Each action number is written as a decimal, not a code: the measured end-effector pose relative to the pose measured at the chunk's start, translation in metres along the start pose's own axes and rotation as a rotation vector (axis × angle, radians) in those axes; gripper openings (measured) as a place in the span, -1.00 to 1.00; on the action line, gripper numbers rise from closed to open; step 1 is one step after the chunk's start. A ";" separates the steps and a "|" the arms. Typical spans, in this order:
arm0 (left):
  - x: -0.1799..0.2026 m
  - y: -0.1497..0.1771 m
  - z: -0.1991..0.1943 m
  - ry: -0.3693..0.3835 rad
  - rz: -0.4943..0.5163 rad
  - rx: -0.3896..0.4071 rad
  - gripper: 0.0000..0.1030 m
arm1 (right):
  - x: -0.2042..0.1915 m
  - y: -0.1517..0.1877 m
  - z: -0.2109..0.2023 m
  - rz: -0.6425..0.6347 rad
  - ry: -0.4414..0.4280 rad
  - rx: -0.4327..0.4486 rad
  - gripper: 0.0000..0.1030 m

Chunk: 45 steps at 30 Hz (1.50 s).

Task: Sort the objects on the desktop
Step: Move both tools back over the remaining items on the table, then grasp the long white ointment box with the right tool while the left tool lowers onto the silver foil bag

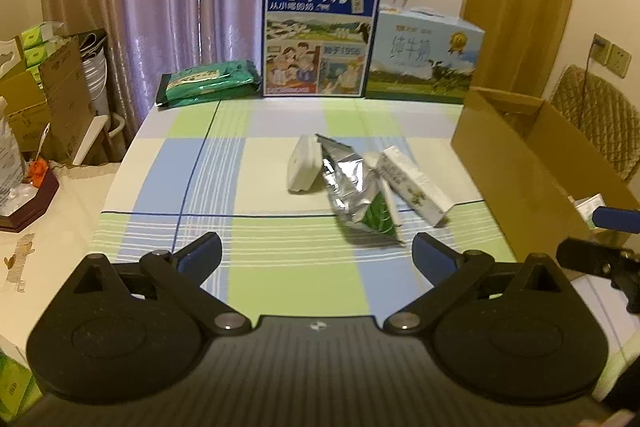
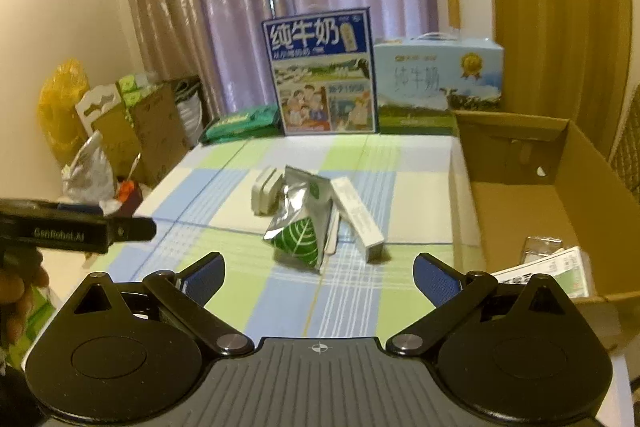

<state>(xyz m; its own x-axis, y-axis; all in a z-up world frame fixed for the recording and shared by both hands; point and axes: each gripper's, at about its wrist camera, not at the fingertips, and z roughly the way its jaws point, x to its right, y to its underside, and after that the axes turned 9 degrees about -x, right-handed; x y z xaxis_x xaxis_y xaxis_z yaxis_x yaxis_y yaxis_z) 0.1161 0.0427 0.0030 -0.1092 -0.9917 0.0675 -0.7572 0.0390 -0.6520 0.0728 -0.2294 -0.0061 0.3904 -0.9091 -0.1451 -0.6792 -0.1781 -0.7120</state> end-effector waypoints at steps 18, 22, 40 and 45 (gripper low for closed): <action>0.019 -0.023 0.110 0.061 0.095 -0.085 0.93 | 0.014 0.007 0.094 -0.141 0.077 -0.080 0.87; 0.025 -0.030 0.142 0.077 0.109 -0.107 0.93 | 0.024 0.005 0.119 -0.126 0.102 -0.088 0.75; 0.032 -0.063 0.210 0.139 0.070 -0.143 0.93 | 0.051 -0.019 0.203 -0.119 0.176 -0.065 0.67; 0.034 -0.062 0.222 0.113 0.093 -0.158 0.87 | 0.055 -0.021 0.219 -0.129 0.171 -0.092 0.29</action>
<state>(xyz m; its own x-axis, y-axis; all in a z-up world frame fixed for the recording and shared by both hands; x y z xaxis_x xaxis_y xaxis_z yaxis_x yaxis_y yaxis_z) 0.3021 -0.0208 -0.1218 -0.2482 -0.9633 0.1026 -0.8310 0.1573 -0.5336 0.2441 -0.1935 -0.1496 0.3719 -0.9258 0.0676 -0.6870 -0.3235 -0.6507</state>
